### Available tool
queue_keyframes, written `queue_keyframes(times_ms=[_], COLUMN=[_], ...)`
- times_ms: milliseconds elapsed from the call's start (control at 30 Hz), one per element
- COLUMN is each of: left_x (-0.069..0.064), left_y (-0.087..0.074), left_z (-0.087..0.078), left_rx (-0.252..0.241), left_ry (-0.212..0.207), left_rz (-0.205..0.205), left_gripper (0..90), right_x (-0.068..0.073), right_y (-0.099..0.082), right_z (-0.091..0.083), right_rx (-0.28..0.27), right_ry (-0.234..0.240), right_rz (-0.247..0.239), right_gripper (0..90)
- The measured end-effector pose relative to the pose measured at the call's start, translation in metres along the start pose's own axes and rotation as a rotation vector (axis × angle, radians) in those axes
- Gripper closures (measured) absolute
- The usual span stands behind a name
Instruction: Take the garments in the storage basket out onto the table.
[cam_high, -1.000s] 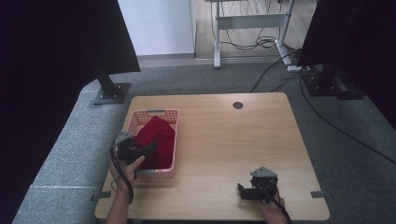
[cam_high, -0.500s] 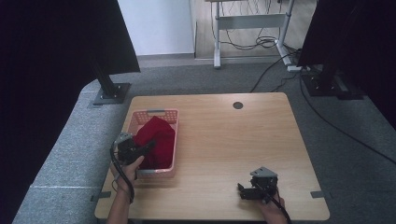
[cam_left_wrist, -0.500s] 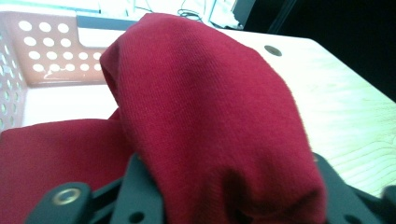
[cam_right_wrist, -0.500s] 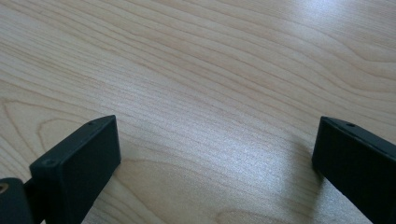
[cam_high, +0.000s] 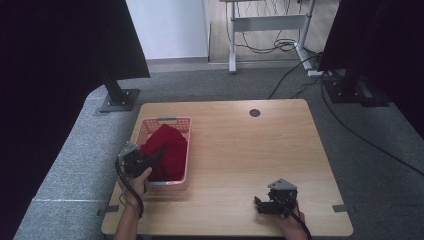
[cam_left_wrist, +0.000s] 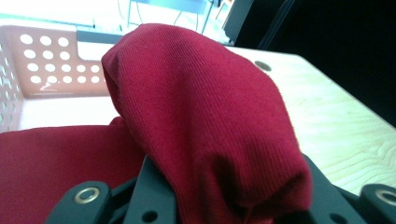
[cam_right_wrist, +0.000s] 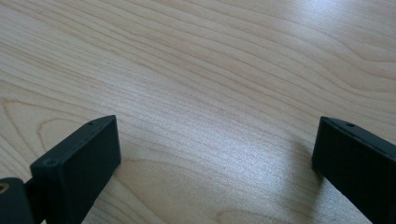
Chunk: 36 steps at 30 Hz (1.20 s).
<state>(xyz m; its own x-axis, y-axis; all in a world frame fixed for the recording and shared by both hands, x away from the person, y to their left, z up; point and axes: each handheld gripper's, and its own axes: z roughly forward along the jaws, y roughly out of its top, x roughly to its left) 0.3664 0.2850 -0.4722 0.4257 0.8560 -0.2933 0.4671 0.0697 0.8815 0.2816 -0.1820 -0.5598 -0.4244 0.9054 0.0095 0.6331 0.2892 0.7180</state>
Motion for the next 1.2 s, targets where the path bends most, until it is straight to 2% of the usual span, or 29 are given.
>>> queue_keyframes(times_ms=[167,367,633,933,1200], left_x=[-0.003,-0.011,-0.011,-0.021,-0.021], left_y=[0.003,0.009,0.012,0.018,0.02], left_z=[-0.005,-0.013,-0.024,-0.032,-0.037], left_rx=[-0.029,-0.062,-0.13,-0.165,-0.195], left_ry=[-0.003,0.01,0.002,-0.015,-0.017], left_rz=[0.008,0.041,0.007,0.025,0.023], left_gripper=[71.3,71.9,71.8,71.7,71.6], right_x=[0.0,0.0,0.0,0.0,0.0], right_y=[0.0,0.0,0.0,0.0,0.0], right_z=[0.0,0.0,0.0,0.0,0.0], right_rx=[0.0,0.0,0.0,0.0,0.0], right_ry=[-0.001,-0.004,-0.004,-0.004,-0.004], right_rz=[0.001,0.005,0.005,0.004,0.004], right_gripper=[0.9,1.0,0.9,1.0,0.9])
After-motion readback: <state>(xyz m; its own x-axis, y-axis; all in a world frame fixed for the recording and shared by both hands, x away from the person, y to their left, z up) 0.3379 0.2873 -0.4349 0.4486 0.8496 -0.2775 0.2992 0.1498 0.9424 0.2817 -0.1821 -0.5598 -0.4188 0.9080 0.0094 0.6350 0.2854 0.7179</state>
